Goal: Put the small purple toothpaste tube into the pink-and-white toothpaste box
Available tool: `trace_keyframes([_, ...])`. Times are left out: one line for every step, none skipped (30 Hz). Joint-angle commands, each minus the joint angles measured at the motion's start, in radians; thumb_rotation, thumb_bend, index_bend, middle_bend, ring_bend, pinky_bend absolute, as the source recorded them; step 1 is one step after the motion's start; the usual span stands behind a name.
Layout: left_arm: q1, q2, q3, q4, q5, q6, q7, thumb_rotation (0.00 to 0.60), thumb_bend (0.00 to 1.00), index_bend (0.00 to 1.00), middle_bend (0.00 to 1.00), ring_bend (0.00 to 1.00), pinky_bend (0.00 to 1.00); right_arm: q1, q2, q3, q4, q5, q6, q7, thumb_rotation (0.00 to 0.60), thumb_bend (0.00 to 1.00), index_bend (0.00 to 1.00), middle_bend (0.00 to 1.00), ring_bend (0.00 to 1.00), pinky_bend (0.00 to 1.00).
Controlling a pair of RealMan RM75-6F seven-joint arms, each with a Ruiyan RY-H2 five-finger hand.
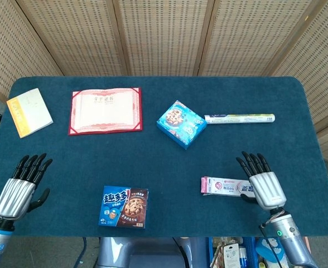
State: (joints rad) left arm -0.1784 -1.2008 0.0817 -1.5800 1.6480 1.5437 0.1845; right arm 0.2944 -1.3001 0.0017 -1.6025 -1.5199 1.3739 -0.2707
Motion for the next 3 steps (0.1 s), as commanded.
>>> trace_keyframes([0.024, -0.007, 0.014, 0.031, 0.007, 0.016, -0.014, 0.6, 0.42, 0.0, 0.0, 0.0, 0.0, -0.039, -0.008, -0.015, 0.036, -0.03, 0.051, -0.003, 0.6, 0.17, 0.0, 0.0, 0.0, 0.0])
trace_keyframes([0.031, -0.01, 0.015, 0.04, 0.007, 0.021, -0.016, 0.6, 0.42, 0.0, 0.0, 0.0, 0.0, -0.047, -0.007, -0.018, 0.043, -0.03, 0.057, 0.0, 0.6, 0.17, 0.0, 0.0, 0.0, 0.0])
trace_keyframes([0.037, -0.013, 0.017, 0.048, 0.008, 0.024, -0.017, 0.6, 0.42, 0.0, 0.0, 0.0, 0.0, -0.053, -0.007, -0.019, 0.05, -0.03, 0.062, 0.003, 0.6, 0.17, 0.0, 0.0, 0.0, 0.0])
